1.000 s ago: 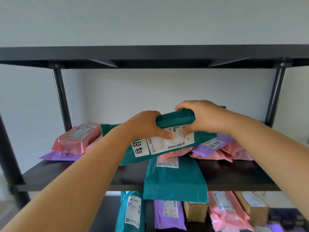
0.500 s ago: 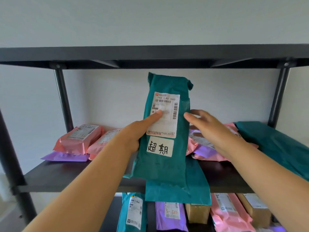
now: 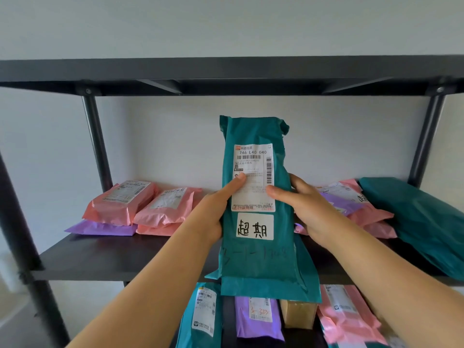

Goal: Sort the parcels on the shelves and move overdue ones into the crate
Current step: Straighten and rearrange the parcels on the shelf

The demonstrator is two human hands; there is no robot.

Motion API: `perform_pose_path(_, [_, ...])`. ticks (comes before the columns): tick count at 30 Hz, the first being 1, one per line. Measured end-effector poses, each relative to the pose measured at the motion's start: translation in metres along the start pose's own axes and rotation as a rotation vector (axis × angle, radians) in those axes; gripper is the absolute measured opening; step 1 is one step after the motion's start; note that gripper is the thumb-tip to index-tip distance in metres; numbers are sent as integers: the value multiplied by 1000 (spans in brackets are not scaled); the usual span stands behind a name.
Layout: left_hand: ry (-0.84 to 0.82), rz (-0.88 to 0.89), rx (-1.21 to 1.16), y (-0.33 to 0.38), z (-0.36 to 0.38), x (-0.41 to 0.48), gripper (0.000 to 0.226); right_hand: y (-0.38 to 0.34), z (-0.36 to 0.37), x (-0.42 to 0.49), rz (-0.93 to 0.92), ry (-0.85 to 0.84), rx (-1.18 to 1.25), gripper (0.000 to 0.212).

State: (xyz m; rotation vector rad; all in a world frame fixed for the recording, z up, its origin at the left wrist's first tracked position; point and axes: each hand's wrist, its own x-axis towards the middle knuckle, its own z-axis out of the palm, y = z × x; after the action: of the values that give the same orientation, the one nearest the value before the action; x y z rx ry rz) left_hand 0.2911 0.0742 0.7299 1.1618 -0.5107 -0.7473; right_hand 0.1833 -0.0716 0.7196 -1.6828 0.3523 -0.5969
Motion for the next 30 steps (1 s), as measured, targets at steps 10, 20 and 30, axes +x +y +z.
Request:
perform_pose_path(10, [9, 29, -11, 0, -7, 2, 37, -2, 1, 2, 22, -17, 48, 34])
perform_pose_path(20, [-92, 11, 34, -9, 8, 11, 40, -2, -11, -16, 32, 101, 50, 34])
perform_pose_path(30, [-428, -56, 4, -55, 63, 17, 36, 10, -59, -76, 70, 372, 119, 29])
